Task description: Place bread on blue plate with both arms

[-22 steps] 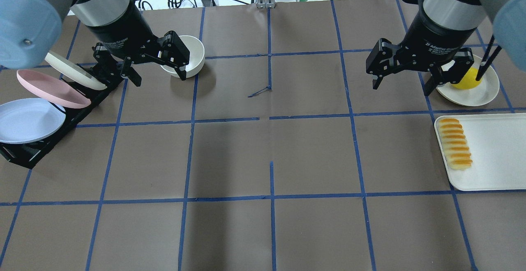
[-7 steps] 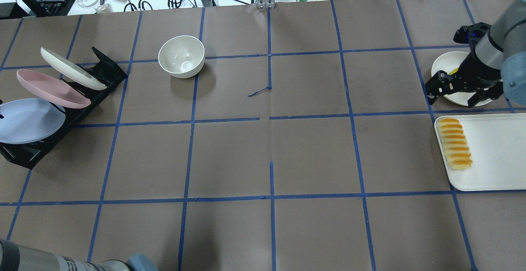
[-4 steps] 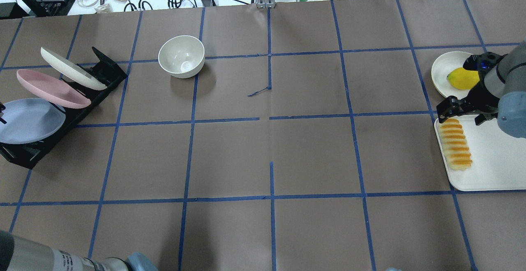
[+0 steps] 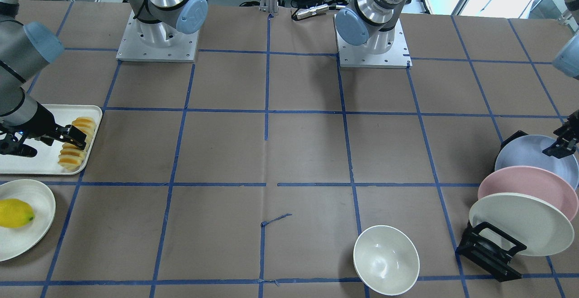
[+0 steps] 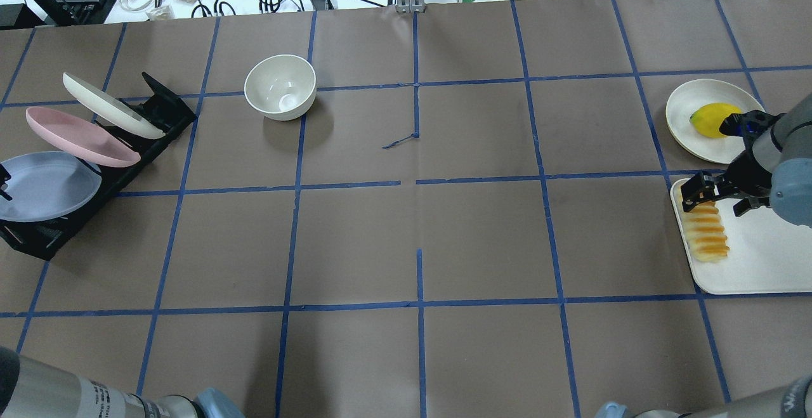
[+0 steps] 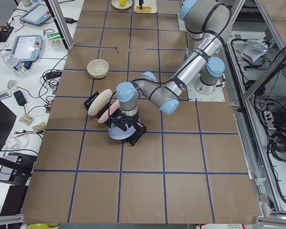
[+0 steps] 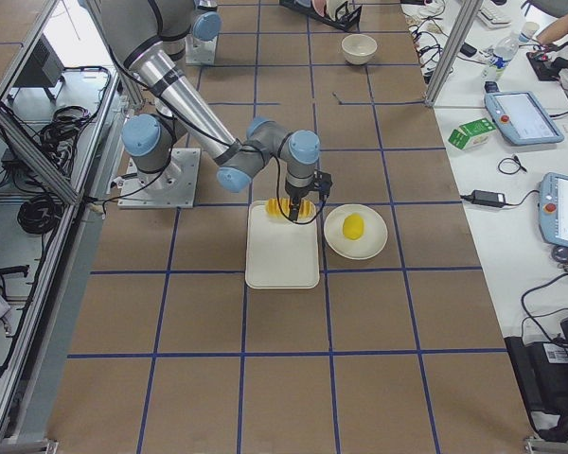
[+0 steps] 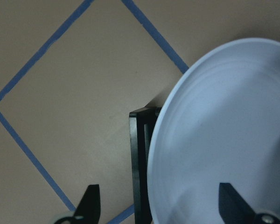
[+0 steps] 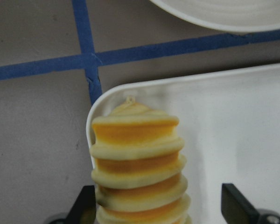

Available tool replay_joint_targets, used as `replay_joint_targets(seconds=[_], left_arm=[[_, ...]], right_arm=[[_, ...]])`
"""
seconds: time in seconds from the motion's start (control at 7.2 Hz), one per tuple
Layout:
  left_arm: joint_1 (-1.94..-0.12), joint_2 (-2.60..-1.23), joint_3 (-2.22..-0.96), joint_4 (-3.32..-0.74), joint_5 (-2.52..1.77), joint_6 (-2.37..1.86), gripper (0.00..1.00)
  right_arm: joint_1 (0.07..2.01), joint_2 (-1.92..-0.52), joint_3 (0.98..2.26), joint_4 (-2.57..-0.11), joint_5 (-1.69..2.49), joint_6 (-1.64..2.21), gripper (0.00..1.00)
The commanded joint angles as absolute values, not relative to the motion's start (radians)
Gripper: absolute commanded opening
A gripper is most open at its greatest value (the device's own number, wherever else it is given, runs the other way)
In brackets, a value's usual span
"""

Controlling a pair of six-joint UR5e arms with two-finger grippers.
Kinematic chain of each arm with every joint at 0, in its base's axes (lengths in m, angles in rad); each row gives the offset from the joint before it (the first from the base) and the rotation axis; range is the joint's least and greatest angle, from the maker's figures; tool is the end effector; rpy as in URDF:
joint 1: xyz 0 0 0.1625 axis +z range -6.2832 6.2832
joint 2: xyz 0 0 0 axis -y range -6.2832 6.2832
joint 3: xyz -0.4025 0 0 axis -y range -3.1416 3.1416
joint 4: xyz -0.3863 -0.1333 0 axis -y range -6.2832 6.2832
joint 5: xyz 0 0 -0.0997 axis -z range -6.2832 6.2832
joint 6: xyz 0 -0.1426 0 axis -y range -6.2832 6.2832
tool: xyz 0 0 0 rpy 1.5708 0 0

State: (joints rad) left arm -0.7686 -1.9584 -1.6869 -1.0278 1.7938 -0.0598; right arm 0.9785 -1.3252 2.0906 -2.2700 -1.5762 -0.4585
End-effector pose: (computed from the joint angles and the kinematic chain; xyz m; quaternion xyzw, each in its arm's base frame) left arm 0.3574 -0.4871 0.2136 -0.4171 0.9018 0.0222 0.1108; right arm -0.1505 -0.4610 0.1364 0.0667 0.9972 0.0300 0.0143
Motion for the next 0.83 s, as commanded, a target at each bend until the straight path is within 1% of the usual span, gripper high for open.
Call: replay_joint_targets(seconds=[0.0, 0.14, 0.28, 0.56, 0.69], left_arm=[[-0.769, -1.959, -1.680, -1.026, 1.882, -0.051, 0.00], [-0.769, -1.957, -1.681, -1.031, 1.876, -0.051, 0.00], [-0.769, -1.942, -1.683, -1.038, 1.868, -0.051, 0.00], [-0.769, -1.928, -1.681, -1.045, 1.844, -0.043, 0.00], [-0.769, -1.918, -1.675, -1.099, 1.838, -0.014, 0.00]], right_arm=[[0.977, -1.316, 2.092, -2.252, -1.580, -0.456, 0.36], [0.977, -1.327, 2.089, -2.228, -1.580, -0.456, 0.05], [0.977, -1.327, 2.082, -2.226, -1.588, -0.450, 0.00], [0.977, -1.363, 2.056, -2.217, -1.594, -0.454, 0.00], [0.979, -1.393, 2.010, -2.103, -1.589, -0.457, 0.00]])
